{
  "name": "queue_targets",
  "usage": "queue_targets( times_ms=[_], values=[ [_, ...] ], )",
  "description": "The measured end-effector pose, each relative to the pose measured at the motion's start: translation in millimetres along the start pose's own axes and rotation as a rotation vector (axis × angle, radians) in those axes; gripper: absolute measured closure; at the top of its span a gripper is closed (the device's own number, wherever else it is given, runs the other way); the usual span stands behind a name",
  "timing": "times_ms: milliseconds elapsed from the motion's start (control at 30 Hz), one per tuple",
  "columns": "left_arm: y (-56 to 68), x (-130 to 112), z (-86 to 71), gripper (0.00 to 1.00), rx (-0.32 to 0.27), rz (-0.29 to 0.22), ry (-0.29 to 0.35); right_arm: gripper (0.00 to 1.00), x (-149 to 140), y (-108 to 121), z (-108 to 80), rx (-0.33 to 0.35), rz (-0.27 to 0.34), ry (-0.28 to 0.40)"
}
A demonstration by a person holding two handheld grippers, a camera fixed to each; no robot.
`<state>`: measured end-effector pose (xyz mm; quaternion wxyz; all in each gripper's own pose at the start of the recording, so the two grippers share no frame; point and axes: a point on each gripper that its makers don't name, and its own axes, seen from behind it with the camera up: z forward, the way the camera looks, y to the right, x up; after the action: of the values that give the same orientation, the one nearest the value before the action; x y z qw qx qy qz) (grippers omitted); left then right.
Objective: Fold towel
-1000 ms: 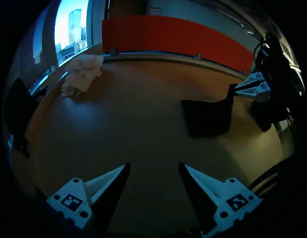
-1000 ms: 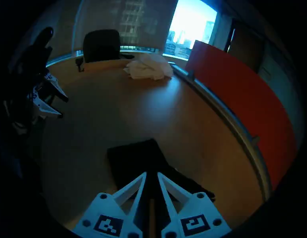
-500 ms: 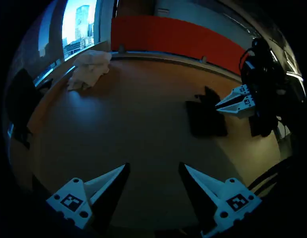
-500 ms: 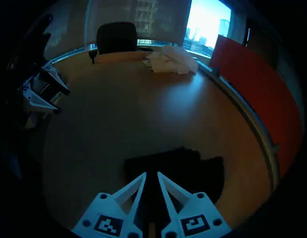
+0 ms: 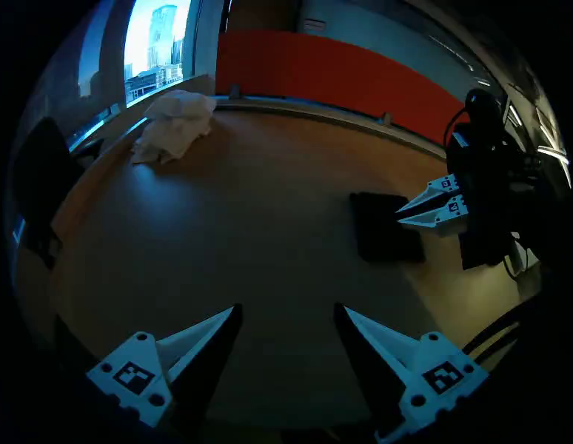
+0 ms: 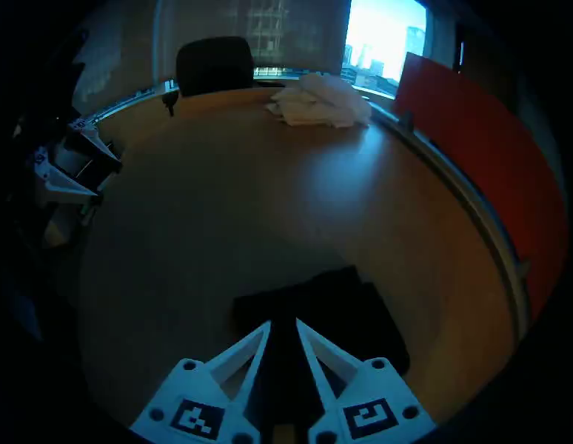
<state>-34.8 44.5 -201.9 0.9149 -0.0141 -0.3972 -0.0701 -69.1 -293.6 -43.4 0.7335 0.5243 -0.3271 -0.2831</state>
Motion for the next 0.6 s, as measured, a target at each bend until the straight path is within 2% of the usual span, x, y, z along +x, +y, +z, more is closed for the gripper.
queue_targets(
  times_ms=[100,300,367,600],
  values=[
    [0.1,1,0.3,0.1,0.001,0.001,0.001,0.79,1,2,-2.1,-0.004,0.006,0.007],
    [1.3,2,0.6,0.09,0.001,-0.001,0.004,0.49,2,4,-6.4,-0.004,0.021,0.013],
    [1.7,2,1.1,0.1,0.001,-0.003,0.004,0.44,2,5,-8.0,-0.008,0.025,0.015],
    [3.9,4,1.3,0.1,0.0,0.0,0.009,0.4,-6,6,-12.2,-0.025,0.048,0.013]
  ],
)
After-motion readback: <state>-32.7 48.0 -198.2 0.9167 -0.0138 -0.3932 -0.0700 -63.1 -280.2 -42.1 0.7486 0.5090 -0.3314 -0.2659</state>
